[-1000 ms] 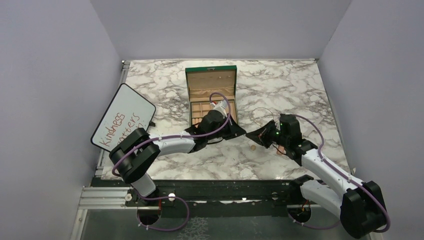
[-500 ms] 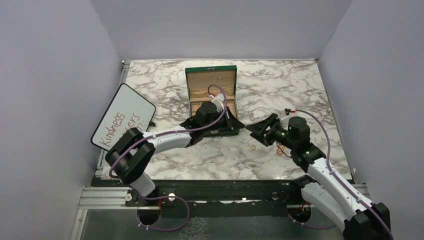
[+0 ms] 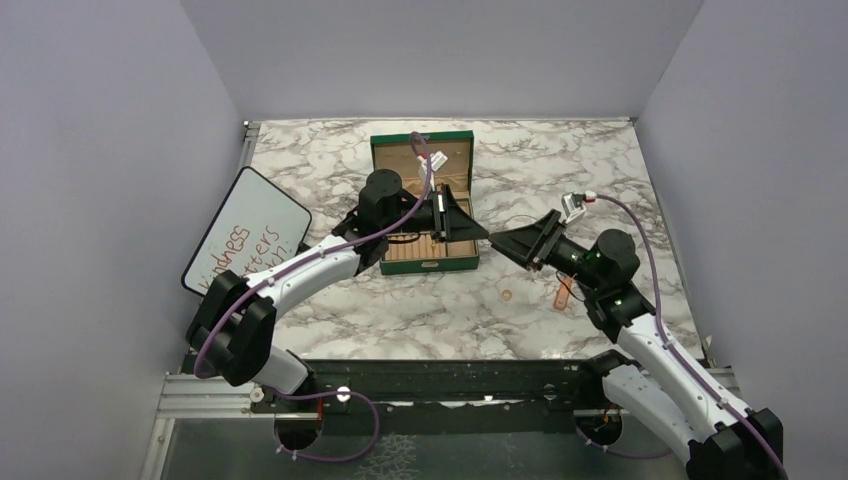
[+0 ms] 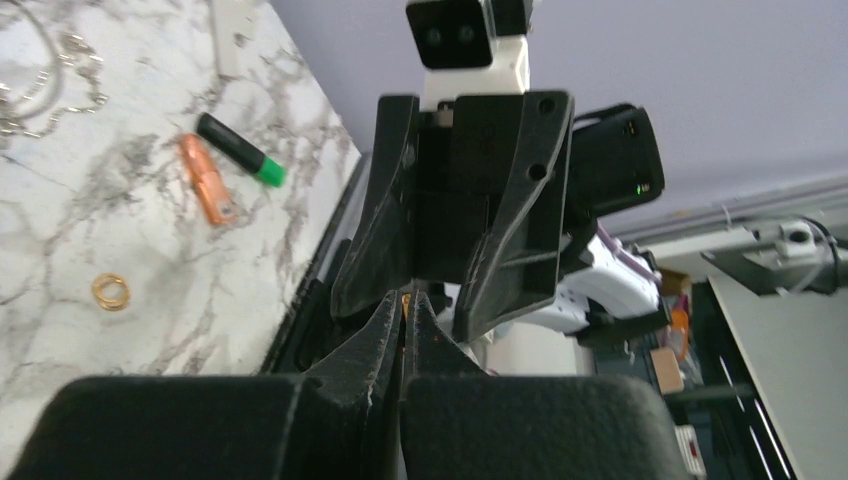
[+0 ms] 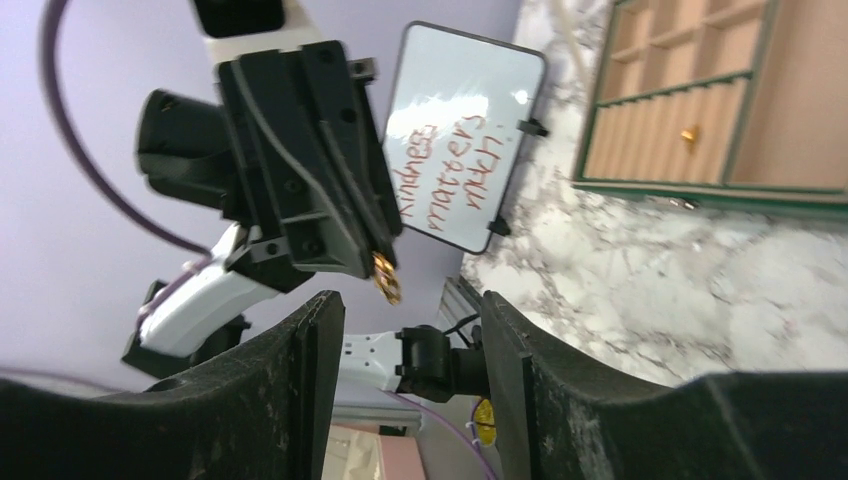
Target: Organize the mixed jewelry
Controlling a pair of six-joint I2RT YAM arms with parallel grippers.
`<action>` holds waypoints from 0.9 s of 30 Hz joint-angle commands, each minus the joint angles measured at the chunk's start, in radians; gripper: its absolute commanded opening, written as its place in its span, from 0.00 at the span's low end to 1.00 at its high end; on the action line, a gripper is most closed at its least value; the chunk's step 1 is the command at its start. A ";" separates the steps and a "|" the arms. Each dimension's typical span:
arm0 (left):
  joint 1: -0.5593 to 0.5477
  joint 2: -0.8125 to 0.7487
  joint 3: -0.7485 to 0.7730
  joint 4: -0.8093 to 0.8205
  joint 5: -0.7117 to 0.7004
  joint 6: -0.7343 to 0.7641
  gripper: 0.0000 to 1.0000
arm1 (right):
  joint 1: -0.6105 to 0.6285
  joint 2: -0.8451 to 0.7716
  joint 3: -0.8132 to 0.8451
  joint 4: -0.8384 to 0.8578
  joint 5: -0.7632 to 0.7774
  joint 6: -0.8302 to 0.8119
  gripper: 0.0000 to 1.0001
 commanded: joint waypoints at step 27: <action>0.005 -0.018 0.099 0.051 0.196 -0.020 0.00 | -0.002 -0.045 -0.011 0.231 -0.158 -0.043 0.45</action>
